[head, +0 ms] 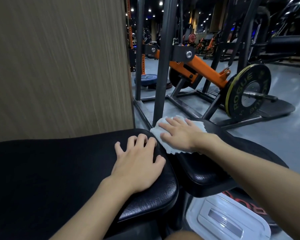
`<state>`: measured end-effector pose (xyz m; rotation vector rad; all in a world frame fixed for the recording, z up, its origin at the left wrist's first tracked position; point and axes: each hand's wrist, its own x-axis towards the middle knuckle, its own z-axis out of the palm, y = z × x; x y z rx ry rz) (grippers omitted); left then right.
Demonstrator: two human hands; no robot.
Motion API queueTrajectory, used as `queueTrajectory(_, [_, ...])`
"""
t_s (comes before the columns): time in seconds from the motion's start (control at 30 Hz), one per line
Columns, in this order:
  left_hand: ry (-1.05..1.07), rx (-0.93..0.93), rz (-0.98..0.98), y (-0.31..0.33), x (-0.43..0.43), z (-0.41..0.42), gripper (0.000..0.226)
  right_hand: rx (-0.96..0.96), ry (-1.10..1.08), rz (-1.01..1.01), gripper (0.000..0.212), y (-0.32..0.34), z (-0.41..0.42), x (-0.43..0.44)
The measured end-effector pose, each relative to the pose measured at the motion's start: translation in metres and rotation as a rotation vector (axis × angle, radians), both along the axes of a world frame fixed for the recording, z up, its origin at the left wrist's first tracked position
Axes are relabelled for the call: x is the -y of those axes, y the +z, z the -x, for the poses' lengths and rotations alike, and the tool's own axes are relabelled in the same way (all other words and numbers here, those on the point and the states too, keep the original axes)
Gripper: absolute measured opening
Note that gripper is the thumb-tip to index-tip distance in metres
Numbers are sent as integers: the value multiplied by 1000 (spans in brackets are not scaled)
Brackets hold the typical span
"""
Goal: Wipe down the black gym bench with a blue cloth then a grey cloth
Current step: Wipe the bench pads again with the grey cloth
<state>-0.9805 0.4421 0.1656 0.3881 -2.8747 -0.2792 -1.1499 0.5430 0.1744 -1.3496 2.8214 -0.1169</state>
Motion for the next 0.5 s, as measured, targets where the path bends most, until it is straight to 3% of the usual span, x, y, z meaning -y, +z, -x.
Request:
queueTrajectory(0.27, [22,42,-32,5,-13,2,37,-21,74,-41,74,-3,-68,-100])
queueTrajectory(0.33, [19,47,-76,6,-20,9,43,-35,65,-46,68,-3,-62,-99])
queueTrajectory(0.5, [3,62,21,-2,-26,15,53,25,-23,-14,55,1,-13,-64])
